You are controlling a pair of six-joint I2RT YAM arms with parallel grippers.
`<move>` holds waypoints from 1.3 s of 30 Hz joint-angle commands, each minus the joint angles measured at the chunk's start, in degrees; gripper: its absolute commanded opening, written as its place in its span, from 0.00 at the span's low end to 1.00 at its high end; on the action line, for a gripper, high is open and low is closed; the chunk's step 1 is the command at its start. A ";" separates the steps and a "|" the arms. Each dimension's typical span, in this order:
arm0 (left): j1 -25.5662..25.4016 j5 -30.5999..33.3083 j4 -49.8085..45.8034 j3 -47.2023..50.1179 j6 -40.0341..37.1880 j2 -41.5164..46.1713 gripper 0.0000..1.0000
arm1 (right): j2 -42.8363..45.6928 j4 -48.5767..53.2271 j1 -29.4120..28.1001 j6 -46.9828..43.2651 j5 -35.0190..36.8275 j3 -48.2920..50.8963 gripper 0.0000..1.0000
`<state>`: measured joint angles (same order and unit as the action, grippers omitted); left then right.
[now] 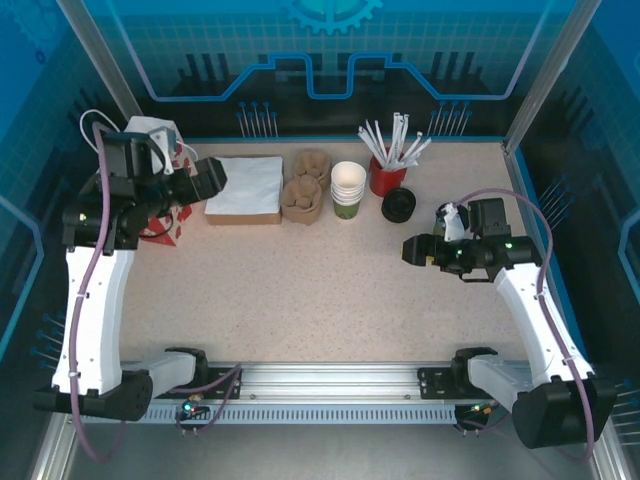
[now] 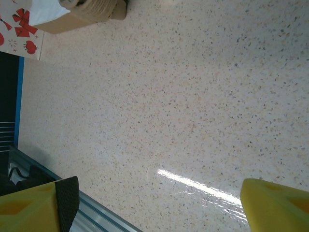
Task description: Pack the takeout coffee
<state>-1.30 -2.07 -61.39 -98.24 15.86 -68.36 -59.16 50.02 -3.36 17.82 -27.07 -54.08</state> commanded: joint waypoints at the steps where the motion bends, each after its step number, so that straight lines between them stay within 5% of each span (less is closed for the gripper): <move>1: 2.54 4.64 -3.40 -5.12 -6.38 -3.44 0.99 | -0.07 -1.41 -0.82 0.12 -0.21 0.82 0.89; 11: 11.59 11.89 -5.72 -16.32 -17.50 -20.42 0.99 | -1.38 -1.85 -0.94 -0.82 0.67 1.65 0.90; 19: 16.90 10.06 -6.78 -22.06 -22.17 -33.55 0.97 | -3.24 -1.68 -0.95 -1.31 1.80 1.88 0.90; 39: 18.61 8.07 -8.83 -28.77 -23.32 -45.35 0.63 | -7.99 -3.24 -2.35 -0.64 2.79 0.82 0.89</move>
<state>16.73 7.22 -68.45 -125.32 -6.55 -112.66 -66.83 47.81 -4.60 17.39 -24.43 -52.36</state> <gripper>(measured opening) 0.660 0.890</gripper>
